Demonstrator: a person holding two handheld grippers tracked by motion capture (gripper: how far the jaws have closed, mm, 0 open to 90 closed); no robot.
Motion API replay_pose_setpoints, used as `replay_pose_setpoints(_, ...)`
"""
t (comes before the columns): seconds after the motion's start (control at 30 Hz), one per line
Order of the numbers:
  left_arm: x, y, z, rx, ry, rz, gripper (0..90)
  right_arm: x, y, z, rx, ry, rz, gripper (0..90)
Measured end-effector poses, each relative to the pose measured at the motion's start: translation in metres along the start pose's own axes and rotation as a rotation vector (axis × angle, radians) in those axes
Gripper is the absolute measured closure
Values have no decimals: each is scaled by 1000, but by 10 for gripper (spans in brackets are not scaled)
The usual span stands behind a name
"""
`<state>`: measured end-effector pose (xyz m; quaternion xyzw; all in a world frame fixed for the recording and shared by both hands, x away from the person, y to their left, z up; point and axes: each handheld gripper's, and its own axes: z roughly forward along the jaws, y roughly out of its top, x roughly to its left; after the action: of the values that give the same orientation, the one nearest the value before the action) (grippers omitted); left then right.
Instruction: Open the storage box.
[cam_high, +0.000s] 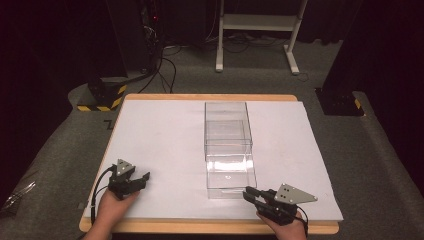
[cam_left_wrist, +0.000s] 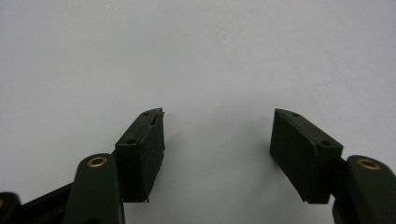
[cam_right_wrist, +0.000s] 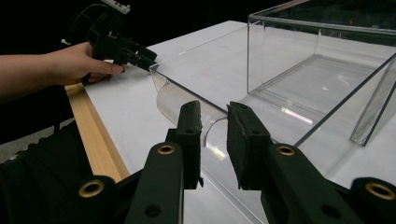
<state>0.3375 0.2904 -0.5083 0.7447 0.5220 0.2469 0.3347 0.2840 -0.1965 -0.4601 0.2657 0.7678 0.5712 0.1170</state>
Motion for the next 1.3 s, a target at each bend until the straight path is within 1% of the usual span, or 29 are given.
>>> replay_pose_setpoints(0.3, 0, 0, 0, 0, 1, 1, 355, -1, 14, 6, -21, -1, -16, 741)
replay_pose_setpoints(0.43, 0, 0, 0, 0, 0, 1, 355, -2, 21, 10, -28, -15, -30, 711)
replay_pose_setpoints(0.53, 0, 0, 0, 0, 0, 1, 355, -4, 26, 13, -35, -33, -32, 678)
replay_pose_setpoints(0.6, 0, 0, 0, 0, 0, 1, 355, -7, 30, 14, -33, -62, -33, 659)
replay_pose_setpoints(0.67, 0, 0, 0, 1, 0, 1, 355, -11, 32, 14, -45, -89, -34, 636)
replay_pose_setpoints(0.7, 0, 0, 0, 1, 0, 2, 355, -13, 34, 15, -50, -111, -40, 624)
replay_pose_setpoints(0.8, 0, 0, 0, 1, 0, 2, 355, -21, 36, 15, -58, -172, -31, 592)
replay_pose_setpoints(0.93, 0, 0, 0, 1, 1, 2, 355, -37, 37, 13, -56, -256, -19, 542)
replay_pose_setpoints(1.1, 0, 0, 0, 1, 0, 2, 355, -61, 33, 8, -47, -369, 17, 481)
replay_pose_setpoints(1.17, 0, 0, 0, 1, 1, 2, 355, -70, 29, 5, -41, -403, 42, 468)
replay_pose_setpoints(1.3, 0, 0, 0, 1, 1, 2, 354, -86, 20, -2, -17, -478, 65, 456)
